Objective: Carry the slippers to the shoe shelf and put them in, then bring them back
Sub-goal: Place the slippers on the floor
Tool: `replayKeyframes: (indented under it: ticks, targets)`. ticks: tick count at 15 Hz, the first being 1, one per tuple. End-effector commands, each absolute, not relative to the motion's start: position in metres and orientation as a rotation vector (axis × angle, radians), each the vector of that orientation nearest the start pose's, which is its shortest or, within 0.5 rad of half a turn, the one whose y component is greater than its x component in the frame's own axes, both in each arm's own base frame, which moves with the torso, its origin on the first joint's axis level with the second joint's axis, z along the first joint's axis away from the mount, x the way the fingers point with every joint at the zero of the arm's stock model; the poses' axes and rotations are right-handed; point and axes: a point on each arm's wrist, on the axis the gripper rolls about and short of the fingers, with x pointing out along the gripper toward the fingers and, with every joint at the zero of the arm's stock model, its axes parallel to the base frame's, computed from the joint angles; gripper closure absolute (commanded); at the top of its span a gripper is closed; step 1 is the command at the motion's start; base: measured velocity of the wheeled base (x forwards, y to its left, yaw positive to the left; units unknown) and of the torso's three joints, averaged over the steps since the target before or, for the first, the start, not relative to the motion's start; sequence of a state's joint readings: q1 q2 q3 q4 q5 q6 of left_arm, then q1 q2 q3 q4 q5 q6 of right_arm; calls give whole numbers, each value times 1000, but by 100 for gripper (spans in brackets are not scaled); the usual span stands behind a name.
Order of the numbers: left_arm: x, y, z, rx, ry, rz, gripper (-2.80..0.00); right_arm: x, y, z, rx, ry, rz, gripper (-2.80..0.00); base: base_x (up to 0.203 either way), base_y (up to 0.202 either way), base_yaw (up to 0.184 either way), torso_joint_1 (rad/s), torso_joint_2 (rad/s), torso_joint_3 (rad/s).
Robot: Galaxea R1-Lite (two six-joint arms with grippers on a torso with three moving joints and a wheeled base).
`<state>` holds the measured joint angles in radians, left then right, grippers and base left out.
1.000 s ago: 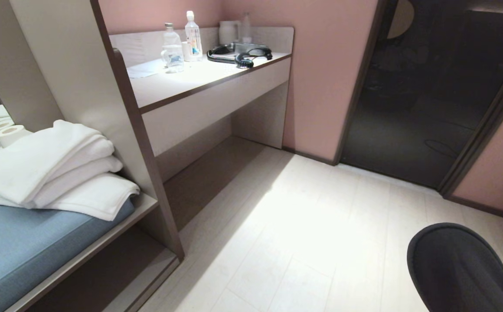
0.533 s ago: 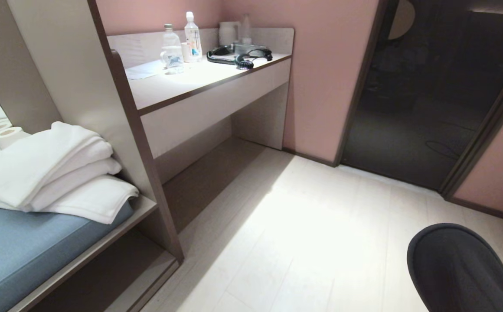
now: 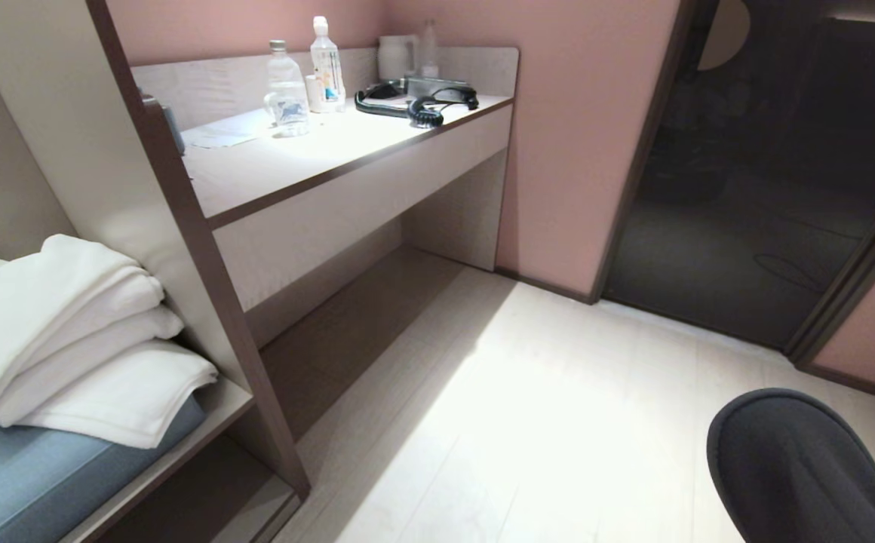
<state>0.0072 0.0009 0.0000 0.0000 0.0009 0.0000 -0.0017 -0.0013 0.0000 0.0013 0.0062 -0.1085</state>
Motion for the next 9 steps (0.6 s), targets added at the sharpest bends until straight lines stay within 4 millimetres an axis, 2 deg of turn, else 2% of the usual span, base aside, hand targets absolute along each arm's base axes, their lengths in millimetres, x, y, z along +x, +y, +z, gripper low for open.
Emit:
replayKeyframes:
  ticks: [1,9]
  targets:
    - [-23,0,76,0,2,9,0,-23,0,75,-110,1,5,0,195,0,2,2,1,2]
    - [-23,0,76,-6,1,9,0,-23,0,75,-109,1,5,0,194,0,-1,3,3,3]
